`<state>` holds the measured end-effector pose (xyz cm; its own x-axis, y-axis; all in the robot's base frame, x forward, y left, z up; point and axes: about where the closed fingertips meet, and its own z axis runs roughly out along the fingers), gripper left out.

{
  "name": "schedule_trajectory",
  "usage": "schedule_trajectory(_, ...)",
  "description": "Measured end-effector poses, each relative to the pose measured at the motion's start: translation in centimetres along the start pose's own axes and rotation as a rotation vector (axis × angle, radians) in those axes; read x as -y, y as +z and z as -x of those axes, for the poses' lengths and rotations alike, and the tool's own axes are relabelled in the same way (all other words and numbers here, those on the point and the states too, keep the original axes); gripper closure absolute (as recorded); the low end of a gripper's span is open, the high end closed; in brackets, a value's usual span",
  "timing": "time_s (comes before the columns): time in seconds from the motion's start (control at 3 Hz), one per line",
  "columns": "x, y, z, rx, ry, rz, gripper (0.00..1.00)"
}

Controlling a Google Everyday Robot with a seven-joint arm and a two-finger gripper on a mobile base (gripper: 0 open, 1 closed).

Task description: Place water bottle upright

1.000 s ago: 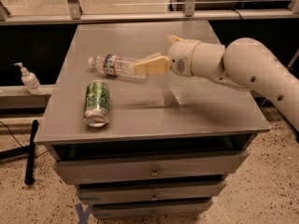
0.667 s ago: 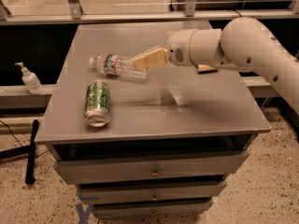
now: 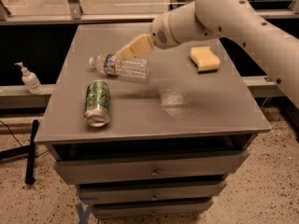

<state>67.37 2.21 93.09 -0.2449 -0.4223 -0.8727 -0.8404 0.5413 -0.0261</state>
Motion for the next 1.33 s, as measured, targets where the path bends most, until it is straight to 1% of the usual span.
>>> schedule_trajectory(0.33,-0.4,2.1,1.2,-0.069,-0.046,0.005,0.00)
schedule_trajectory(0.67,-1.1,4.1,2.1,-0.128,-0.125,0.014,0.00)
schedule_trajectory(1.0,-1.8,5.7,2.0,-0.194,-0.201,0.036,0.00)
schedule_trajectory(1.33,-2.6,7.1,1.5,-0.262,-0.271,0.070,0.00)
